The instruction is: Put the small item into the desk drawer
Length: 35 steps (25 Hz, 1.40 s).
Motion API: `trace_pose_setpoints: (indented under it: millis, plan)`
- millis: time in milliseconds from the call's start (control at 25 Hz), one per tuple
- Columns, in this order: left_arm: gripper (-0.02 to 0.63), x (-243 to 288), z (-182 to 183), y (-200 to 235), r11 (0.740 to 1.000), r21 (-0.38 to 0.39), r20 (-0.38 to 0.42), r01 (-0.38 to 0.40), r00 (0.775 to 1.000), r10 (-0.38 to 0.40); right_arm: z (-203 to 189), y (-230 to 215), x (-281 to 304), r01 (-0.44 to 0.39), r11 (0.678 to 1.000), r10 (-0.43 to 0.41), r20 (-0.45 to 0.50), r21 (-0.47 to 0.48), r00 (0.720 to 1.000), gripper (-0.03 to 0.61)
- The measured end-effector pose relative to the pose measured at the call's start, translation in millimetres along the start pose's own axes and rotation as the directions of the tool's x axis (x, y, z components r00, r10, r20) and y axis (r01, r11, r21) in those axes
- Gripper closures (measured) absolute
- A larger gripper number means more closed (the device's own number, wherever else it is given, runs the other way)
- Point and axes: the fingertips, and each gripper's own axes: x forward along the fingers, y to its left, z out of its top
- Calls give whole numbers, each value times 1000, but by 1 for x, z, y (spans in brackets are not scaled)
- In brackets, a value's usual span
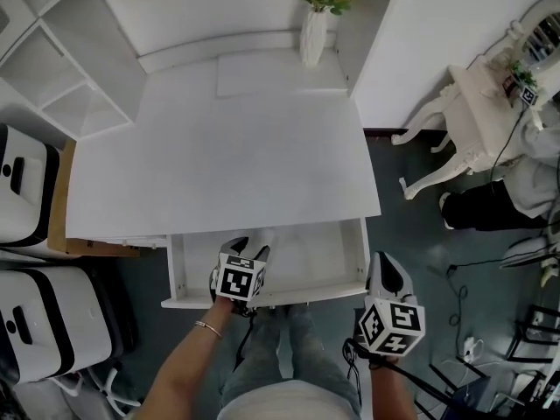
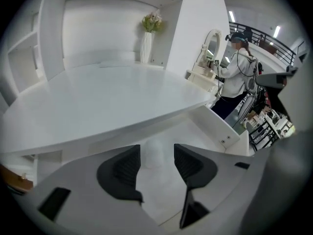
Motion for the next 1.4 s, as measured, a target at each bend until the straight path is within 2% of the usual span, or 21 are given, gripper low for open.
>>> trace_pose_setpoints:
  millis: [240, 320, 400, 480, 560, 760, 880, 960, 1040, 1120, 1160, 1200, 1280, 1400]
  plan:
    - [426, -53, 6, -1, 999, -32, 88, -43, 995, 46, 15, 22, -6, -63, 997, 65, 34, -34, 997, 574]
    - [458, -74, 12, -1, 997, -53, 135, -54, 989, 61, 24, 33, -6, -94, 994, 97, 48, -49, 994, 574]
    - [485, -98, 19, -2, 995, -73, 196, -69, 977, 82, 32, 44, -6, -125, 990, 129, 61, -66, 990, 574]
    - [520, -126, 30, 2, 989, -98, 276, -107, 952, 130, 41, 56, -5, -155, 984, 162, 73, -86, 984, 574]
    - [560, -155, 42, 8, 980, -128, 358, -151, 915, 188, 49, 67, -5, -183, 977, 192, 83, -106, 978, 574]
    - [577, -224, 68, 18, 963, -204, 513, -174, 819, 257, 69, 94, -7, -235, 960, 253, 109, -151, 961, 574]
    - [584, -262, 85, 27, 953, -235, 596, -193, 745, 298, 92, 106, -9, -254, 949, 282, 146, -186, 948, 574]
    - [588, -289, 95, 35, 942, -260, 655, -212, 678, 334, 109, 113, -14, -261, 943, 299, 186, -204, 936, 574]
    - [592, -316, 105, 45, 924, -287, 707, -252, 595, 382, 129, 117, -22, -257, 939, 311, 238, -230, 920, 574]
    - [597, -343, 116, 53, 906, -306, 748, -293, 515, 419, 150, 120, -33, -228, 931, 313, 300, -286, 901, 574]
    - [598, -353, 121, 56, 901, -311, 764, -302, 485, 426, 161, 122, -40, -205, 925, 313, 335, -321, 889, 574]
    - [598, -362, 126, 59, 900, -314, 776, -303, 464, 427, 172, 123, -48, -180, 919, 312, 369, -350, 875, 574]
    - [601, -375, 136, 64, 902, -321, 792, -290, 441, 424, 191, 123, -61, -141, 917, 306, 429, -374, 850, 574]
    - [604, -392, 144, 69, 899, -324, 808, -294, 409, 425, 208, 115, -73, -104, 931, 272, 475, -350, 837, 574]
